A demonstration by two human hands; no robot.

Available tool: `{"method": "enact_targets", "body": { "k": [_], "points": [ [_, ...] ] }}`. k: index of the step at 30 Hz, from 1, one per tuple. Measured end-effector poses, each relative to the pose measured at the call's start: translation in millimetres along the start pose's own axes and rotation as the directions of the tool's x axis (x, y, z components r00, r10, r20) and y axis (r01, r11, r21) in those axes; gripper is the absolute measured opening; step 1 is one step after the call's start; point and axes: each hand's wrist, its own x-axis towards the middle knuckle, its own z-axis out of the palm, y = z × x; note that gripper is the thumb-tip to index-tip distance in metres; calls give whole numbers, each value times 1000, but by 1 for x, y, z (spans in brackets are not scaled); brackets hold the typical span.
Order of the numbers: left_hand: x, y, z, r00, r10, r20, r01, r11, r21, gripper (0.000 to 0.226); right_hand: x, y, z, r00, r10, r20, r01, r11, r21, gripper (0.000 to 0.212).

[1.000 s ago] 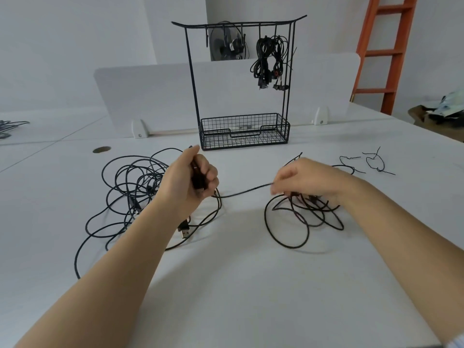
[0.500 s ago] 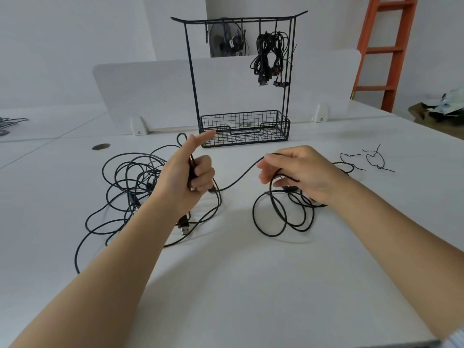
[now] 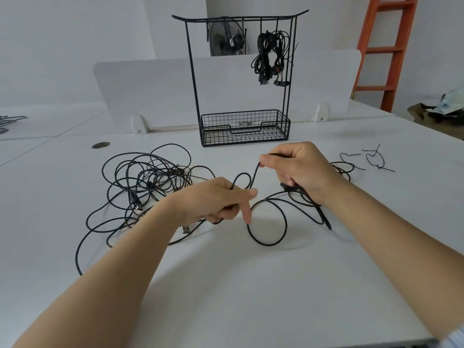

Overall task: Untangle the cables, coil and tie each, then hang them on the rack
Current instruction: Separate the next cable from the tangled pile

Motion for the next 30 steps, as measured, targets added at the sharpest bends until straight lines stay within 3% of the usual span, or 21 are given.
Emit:
{"method": "enact_targets", "body": {
  "k": [5, 7, 10, 13, 17, 22, 25, 30],
  "points": [
    [4, 1, 6, 983, -166, -73, 177, 965, 195, 60, -1, 1, 3, 1000, 12, -7, -13, 996, -88, 16],
    [6, 0, 6, 983, -165, -82, 178, 968, 178, 65, 0, 2, 4, 1000, 4, -10, -4, 997, -73, 16],
    [8, -3, 3, 990, -111, -82, 115, 993, 36, 65, 3, 5, 1, 998, 8, -62, -10, 1000, -28, 16],
    [12, -9, -2, 974, -33, -223, -16, 977, -213, 56, 7, 9, -5, 993, 50, -104, -52, 998, -21, 19],
    [13, -10, -7, 930, 32, -367, -245, 798, -551, 43, 9, 13, -7, 991, 45, -124, -43, 999, 22, 20],
    [11, -6, -4, 927, 108, -358, -356, 547, -757, 39, 4, 7, -6, 989, 33, 142, -74, 953, 295, 17],
    [10, -4, -5, 916, 111, -386, -389, 490, -780, 39, 1, 7, -5, 985, 34, 169, -53, 992, 113, 19],
    [13, -5, 5, 931, 53, -362, -313, 630, -711, 39, -7, 2, 17, 993, 2, 115, 18, 986, -168, 21]
  ]
}}
